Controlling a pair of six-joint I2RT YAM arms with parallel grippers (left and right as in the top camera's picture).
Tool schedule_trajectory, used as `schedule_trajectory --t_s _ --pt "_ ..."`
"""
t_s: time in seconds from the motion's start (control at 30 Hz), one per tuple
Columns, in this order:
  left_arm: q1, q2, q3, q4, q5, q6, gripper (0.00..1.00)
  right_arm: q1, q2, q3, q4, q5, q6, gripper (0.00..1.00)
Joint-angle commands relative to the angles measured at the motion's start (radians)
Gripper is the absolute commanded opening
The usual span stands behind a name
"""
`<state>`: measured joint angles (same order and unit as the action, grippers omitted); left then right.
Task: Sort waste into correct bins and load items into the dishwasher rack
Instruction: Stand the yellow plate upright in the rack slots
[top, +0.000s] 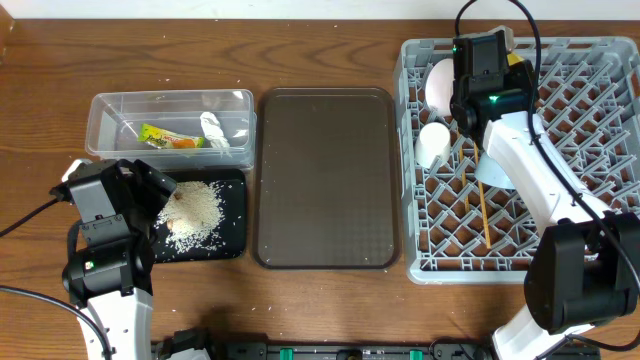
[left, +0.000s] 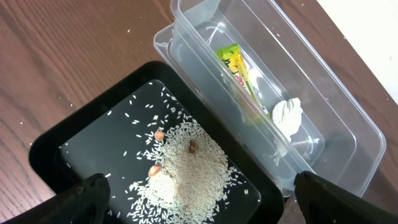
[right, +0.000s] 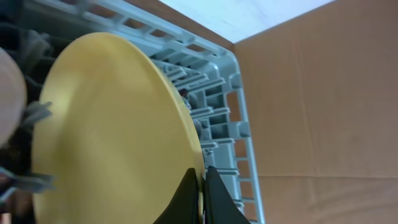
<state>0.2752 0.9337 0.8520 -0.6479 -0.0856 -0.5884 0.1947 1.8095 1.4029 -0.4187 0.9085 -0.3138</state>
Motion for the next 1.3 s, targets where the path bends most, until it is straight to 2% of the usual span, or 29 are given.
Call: schedule_trajectory --t_s 0.0,0.2,0.37,0.53,0.7,0.97,1.0,1.03,1.07,1.27 --pt "0.006 0.0 0.018 -0.003 -0.012 -0.008 0.98 -0.013 0.011 -0.003 0.019 -0.056 0.033 0.05" --pt "0.006 0.0 0.018 -0.002 -0.012 -0.008 0.98 -0.039 0.011 -0.003 0.037 -0.064 0.034 0.14" --pt "0.006 0.0 0.018 -0.003 -0.012 -0.008 0.98 -0.054 0.01 -0.003 0.056 -0.064 0.034 0.41" --pt "0.006 0.0 0.018 -0.003 -0.012 -0.008 0.98 -0.05 0.009 -0.003 0.066 -0.091 0.077 0.43" --pt "0.006 0.0 0.018 -0.003 -0.013 -0.008 0.98 -0.021 -0.007 -0.003 0.046 -0.22 0.132 0.42" --pt "0.006 0.0 0.018 -0.003 -0.012 -0.008 0.98 0.037 -0.021 -0.003 0.001 -0.711 0.236 0.47" --pt "0.006 0.0 0.018 -0.002 -0.012 -0.008 0.98 0.041 -0.021 -0.003 -0.002 -0.782 0.258 0.56" --pt "0.006 0.0 0.018 -0.003 -0.013 -0.008 0.98 0.043 -0.021 -0.003 -0.005 -0.831 0.266 0.82" --pt "0.006 0.0 0.018 -0.002 -0.013 -0.008 0.98 0.045 -0.021 -0.003 -0.005 -0.867 0.265 0.99" --pt "0.006 0.0 0.018 -0.003 -0.013 -0.008 0.98 0.055 -0.021 -0.003 -0.006 -0.898 0.265 0.99"
